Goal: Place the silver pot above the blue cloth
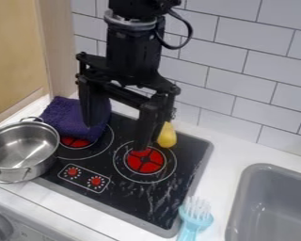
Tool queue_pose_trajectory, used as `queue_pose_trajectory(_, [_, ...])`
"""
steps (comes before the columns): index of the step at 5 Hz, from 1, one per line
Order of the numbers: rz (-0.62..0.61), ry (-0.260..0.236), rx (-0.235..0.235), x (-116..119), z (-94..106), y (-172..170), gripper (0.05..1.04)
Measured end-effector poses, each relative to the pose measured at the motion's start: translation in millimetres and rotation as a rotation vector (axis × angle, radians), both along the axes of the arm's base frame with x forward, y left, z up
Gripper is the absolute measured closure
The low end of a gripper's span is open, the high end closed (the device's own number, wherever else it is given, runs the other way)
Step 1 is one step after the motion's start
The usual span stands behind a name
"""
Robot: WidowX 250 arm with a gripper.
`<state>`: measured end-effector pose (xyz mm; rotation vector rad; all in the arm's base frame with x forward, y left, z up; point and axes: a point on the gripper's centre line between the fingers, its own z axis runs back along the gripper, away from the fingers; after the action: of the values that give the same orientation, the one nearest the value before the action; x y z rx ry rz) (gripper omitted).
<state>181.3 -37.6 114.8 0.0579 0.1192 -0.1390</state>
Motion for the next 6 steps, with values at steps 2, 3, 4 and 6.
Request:
queue_pose_trajectory(2, [0.079,0.039,0.025,-8.6,-19.4,21.4,0.084])
queue_pose_trajectory(3, [0.168,0.042,0.027,-2.9,-31.7,54.1,0.084])
queue_pose_trajectory(4, [0.226,0.016,0.044,5.1,-44.5,83.0,0.084])
queue_pose_trajectory(6, [0.231,-0.026,0.039,22.9,-82.3,110.2,0.084])
